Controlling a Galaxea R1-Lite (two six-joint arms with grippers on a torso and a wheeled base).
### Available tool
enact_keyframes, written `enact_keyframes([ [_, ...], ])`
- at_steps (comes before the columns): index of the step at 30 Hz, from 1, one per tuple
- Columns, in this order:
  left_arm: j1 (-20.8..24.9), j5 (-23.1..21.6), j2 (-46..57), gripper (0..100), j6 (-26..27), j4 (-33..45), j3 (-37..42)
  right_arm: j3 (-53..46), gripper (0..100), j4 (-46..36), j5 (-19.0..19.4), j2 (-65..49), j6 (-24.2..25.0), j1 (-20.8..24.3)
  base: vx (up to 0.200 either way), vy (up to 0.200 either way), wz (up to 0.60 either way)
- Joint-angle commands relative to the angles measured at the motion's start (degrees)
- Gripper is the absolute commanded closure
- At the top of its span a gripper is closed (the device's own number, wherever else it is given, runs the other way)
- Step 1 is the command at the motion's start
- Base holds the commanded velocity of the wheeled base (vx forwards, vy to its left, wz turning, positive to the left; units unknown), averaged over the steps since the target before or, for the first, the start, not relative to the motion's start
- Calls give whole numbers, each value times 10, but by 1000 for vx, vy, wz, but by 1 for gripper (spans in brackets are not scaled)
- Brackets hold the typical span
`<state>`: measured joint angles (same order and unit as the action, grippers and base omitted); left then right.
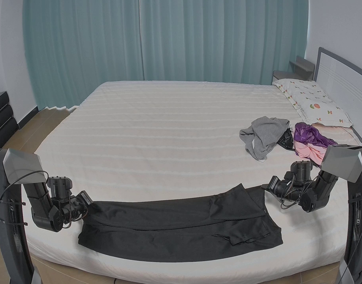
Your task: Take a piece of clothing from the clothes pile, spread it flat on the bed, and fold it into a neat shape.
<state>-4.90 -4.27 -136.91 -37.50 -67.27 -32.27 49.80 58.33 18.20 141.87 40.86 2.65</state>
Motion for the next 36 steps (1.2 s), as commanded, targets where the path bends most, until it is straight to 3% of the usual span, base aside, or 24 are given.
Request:
enact_keyframes([
  [1, 1, 0, -1, 100, 0, -1, 0, 1, 100, 0, 0, 1, 0, -2, 0, 0, 0],
  [3, 1, 0, -1, 100, 0, 0, 0, -1, 100, 1, 0, 2, -1, -1, 0, 0, 0],
  [4, 1, 0, -1, 100, 0, 0, 0, -1, 0, 1, 0, 2, -1, -1, 0, 0, 0],
  [5, 1, 0, 0, 0, -3, -1, 0, -1, 0, 3, 0, 3, 0, -1, 0, 0, 0],
  [11, 0, 0, 4, 0, -25, 0, 3, -26, 0, 8, 18, -22, 18, -6, 0, 0, 0],
  [16, -16, -7, 55, 0, -55, 0, 32, -90, 0, 69, 105, -56, 62, -32, 0, 0, 0],
  [18, -19, -12, 70, 0, -57, 0, 50, -113, 0, 99, 118, -58, 69, -34, 0, 0, 0],
  [22, -16, -16, 75, 0, -56, -3, 74, -134, 0, 138, 119, -52, 69, -34, 0, 0, 0],
  [36, -9, -16, 93, 0, -64, -14, 147, -134, 0, 146, 119, -49, 70, -33, -171, 0, 0],
])
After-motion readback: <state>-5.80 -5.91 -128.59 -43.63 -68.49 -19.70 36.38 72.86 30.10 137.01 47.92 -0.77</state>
